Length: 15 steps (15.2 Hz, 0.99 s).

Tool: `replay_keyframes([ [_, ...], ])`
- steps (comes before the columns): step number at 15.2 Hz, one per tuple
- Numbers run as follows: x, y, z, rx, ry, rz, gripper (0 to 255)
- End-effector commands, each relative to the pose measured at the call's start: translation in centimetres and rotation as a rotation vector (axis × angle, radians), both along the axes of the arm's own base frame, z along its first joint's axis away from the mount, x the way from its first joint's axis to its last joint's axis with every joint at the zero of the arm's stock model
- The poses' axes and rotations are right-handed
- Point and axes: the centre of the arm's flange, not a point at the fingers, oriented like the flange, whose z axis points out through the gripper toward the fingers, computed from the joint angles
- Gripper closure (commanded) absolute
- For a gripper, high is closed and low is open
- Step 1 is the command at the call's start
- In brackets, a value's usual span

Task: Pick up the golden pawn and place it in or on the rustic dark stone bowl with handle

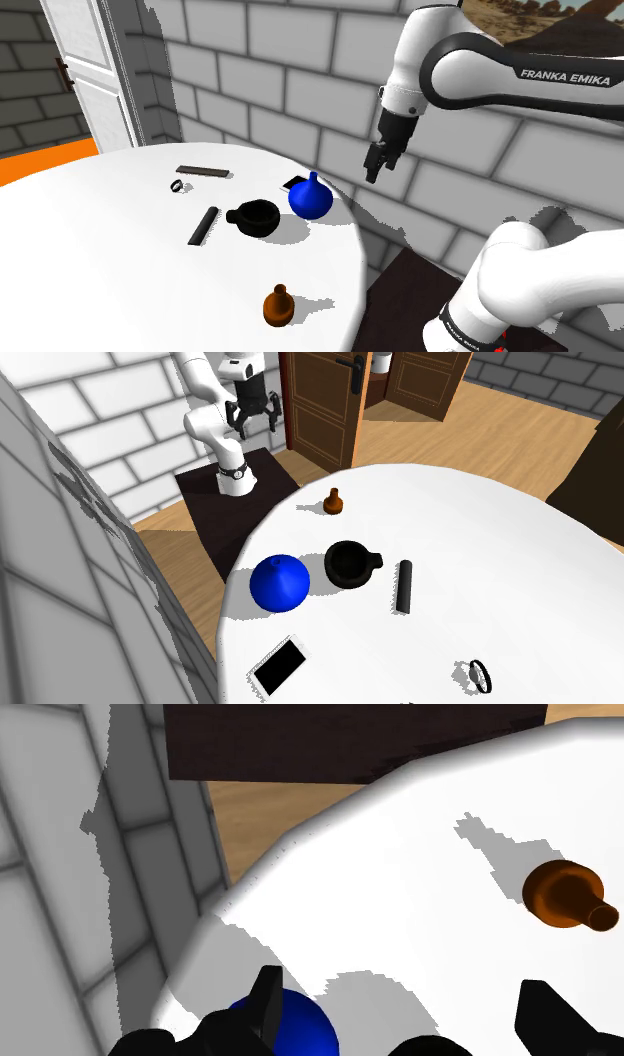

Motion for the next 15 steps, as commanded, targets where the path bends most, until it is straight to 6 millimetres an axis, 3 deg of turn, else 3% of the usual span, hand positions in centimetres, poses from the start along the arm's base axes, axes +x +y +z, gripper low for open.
replay_keyframes([
  [1,0.6,1.7,-2.2,0.003,-0.001,-0.01,0],
  [15,4.1,14.3,-15.1,0.017,-0.003,-0.065,0],
])
